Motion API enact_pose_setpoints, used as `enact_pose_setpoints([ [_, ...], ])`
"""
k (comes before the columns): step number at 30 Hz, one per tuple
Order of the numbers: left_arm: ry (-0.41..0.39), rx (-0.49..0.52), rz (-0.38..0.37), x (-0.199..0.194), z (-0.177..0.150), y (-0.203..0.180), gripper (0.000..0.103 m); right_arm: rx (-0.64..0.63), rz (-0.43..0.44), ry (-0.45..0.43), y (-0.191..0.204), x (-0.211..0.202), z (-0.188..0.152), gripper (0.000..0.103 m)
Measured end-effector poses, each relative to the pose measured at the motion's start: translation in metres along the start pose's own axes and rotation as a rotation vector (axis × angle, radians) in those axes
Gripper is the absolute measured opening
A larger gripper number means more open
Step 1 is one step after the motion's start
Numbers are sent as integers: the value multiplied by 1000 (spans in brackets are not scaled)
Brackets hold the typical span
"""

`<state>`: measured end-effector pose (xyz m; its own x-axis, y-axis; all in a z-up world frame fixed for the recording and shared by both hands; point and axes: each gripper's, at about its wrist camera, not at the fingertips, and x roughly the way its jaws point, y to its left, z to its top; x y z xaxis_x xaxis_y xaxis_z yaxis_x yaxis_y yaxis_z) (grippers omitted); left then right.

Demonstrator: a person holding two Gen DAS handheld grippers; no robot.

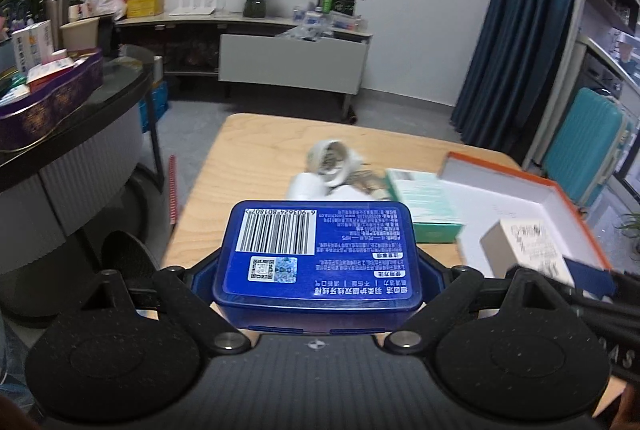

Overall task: Organize rigid objects
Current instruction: 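Carry both boxes into the orange-rimmed tray and open both tools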

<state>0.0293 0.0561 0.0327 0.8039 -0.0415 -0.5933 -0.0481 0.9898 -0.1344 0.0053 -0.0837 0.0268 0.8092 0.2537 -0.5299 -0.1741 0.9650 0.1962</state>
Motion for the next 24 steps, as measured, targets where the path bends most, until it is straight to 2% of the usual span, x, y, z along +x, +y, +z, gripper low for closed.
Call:
enact_pose_setpoints([
  [13, 4, 74, -113, 15, 27, -75, 93, 69, -140, -44, -85, -18, 27, 71],
  [24, 63, 140, -185, 61, 36, -115, 93, 89, -187, -10, -136, 6, 43, 71],
])
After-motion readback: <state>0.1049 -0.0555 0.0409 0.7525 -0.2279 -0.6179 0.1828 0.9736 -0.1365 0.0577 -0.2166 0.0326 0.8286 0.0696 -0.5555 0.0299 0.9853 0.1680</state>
